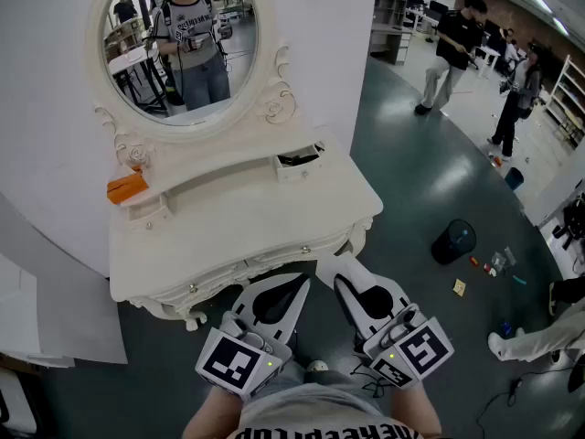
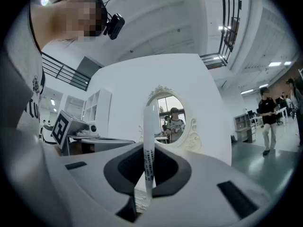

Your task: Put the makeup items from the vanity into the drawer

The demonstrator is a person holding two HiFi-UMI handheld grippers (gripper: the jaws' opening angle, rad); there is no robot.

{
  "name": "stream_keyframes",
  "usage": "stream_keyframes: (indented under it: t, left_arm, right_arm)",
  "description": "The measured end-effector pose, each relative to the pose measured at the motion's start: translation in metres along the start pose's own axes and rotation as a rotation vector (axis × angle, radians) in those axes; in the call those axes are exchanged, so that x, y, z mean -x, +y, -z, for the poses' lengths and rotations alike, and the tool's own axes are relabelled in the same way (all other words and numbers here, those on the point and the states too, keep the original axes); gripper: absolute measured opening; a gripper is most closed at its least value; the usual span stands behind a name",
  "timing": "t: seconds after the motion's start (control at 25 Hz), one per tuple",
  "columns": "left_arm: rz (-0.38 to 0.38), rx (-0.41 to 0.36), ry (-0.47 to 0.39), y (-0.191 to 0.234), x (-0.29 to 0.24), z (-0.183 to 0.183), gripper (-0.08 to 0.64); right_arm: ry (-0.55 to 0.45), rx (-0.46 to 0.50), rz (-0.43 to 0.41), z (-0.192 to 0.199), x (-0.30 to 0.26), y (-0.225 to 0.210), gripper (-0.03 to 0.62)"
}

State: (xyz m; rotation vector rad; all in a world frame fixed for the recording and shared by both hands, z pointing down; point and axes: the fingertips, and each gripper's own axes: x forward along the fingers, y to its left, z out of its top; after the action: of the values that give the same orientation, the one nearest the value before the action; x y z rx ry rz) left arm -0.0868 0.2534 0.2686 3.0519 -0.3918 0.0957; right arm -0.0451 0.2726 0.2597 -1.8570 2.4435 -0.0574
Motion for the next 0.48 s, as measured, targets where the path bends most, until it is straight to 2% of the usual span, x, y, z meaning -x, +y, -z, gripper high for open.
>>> stream_keyframes:
  t: [0.12,0.32,0.48]
  left_arm:
    - [-0.005,-0.038,-0.026,0.013,0.001,-0.001,0.021]
    - [0.011,-0.024,0.004,0.018,0.001,0.0,0.021]
    - [-0.003,-0.058,-0.033,0.036,0.003,-0.006,0.021]
  right_arm:
    - [0.002,-0.011,-0.007,0.003,-0.01,0.005,0.029]
    - [-0.003,-0.02,0.003,0.001,-0.02,0.006,0.029]
    - [-0.007,-0.019,0.005,-0.001,-0.031,0.007,0.029]
